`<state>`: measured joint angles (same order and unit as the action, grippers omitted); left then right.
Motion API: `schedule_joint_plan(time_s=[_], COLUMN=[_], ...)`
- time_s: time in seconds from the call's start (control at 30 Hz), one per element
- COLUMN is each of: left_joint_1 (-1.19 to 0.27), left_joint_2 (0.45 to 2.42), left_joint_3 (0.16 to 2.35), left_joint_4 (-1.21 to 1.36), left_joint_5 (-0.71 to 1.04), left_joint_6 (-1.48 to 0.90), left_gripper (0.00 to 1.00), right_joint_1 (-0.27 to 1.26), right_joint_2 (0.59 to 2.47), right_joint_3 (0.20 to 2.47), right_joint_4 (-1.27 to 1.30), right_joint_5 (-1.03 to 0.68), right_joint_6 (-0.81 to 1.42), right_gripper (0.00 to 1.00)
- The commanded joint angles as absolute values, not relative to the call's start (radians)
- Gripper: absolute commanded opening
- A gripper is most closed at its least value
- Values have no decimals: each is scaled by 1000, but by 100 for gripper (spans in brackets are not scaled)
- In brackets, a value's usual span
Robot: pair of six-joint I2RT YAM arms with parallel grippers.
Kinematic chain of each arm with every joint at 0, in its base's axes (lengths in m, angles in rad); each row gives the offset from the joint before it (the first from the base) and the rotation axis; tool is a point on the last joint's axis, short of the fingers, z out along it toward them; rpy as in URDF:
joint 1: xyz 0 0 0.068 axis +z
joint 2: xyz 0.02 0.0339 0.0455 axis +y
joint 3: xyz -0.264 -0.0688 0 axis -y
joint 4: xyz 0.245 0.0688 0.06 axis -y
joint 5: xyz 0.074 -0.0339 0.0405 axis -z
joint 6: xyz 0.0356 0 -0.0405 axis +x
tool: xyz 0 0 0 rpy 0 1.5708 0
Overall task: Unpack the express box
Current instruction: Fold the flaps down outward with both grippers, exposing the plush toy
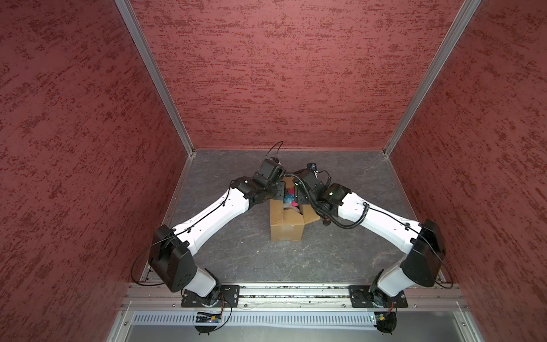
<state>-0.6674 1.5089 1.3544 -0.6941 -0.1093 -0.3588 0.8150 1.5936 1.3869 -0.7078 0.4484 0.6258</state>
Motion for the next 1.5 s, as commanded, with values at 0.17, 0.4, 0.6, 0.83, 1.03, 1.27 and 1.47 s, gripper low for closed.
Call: schedule_joint_plan(time_s=[0.17,0.4,0.6,0.83,1.03,1.27,1.47], left_joint_1=[-661,-661,-666,-678,-680,-674,-654], left_joint_2=[1496,1513,1547,1575,1579,1580,1537], left_joint_3=[1350,1370,1407,1453,1466,1460,1449], left_joint_4=[-672,-704,-750,-814,-841,-862,-861], left_joint_5=[-93,-86,-96,-159,-202,-240,-250], left_joint_6=[-358,-342,-327,-307,-296,-286,-284], left_gripper=[48,60,65,65,65,65,65], right_joint_1=[818,810,795,772,757,744,732], right_joint_2=[1597,1603,1569,1522,1510,1502,1507], right_joint_3=[1480,1428,1369,1295,1263,1246,1232], right_joint_4=[-770,-719,-672,-616,-592,-580,-574], right_joint_5=[471,442,419,397,383,377,368], right_joint_6=[584,611,618,633,637,638,641], right_gripper=[76,76,75,70,67,64,62])
